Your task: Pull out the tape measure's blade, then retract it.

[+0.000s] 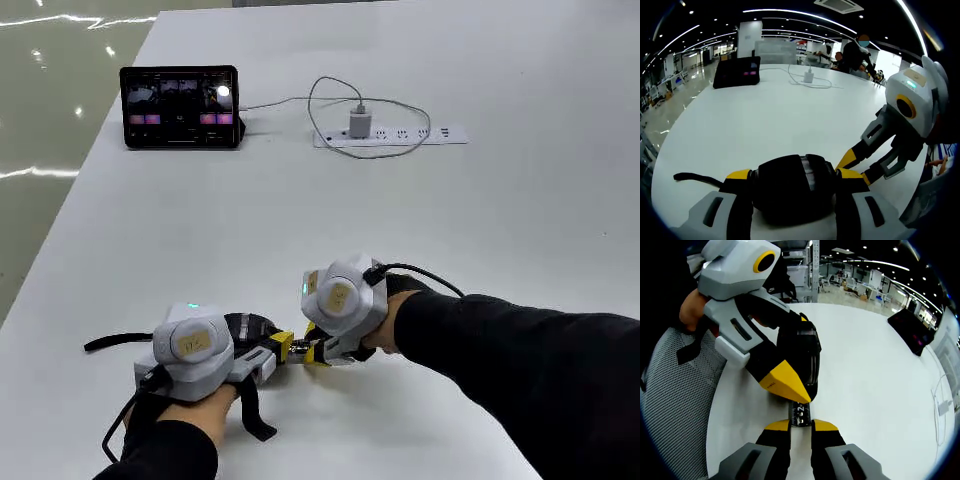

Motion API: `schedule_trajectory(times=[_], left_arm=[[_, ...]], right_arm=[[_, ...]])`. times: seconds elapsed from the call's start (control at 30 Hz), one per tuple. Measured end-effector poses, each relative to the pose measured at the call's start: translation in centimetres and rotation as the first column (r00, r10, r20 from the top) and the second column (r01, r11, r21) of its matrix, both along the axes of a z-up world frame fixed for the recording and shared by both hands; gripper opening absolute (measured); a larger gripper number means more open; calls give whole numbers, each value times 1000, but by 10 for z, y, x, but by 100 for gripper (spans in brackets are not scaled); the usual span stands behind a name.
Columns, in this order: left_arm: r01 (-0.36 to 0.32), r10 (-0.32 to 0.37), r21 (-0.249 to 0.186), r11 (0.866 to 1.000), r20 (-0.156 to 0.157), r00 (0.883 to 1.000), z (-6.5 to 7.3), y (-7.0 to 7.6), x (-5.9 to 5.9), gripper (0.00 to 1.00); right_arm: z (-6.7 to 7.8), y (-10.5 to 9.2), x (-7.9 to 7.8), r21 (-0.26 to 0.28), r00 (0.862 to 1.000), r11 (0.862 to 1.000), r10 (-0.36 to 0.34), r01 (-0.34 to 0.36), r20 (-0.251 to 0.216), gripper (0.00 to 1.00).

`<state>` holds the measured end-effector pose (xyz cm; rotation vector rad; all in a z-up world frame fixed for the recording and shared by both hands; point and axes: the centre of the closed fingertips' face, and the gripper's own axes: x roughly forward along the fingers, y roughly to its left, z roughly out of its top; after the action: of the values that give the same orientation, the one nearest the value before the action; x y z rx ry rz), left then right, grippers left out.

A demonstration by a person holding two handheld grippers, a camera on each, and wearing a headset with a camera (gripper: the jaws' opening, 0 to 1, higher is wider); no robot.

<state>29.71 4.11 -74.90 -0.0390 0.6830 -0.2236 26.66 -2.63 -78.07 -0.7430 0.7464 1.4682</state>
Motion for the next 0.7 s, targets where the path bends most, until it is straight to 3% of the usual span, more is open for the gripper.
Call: schedule_trajectory(times=[0.7], left_arm=[[-2, 2, -5, 1000, -3, 1000, 0, 0, 0, 61]], right_arm=[[0, 16, 1, 29, 999, 999, -28, 29, -31, 11]])
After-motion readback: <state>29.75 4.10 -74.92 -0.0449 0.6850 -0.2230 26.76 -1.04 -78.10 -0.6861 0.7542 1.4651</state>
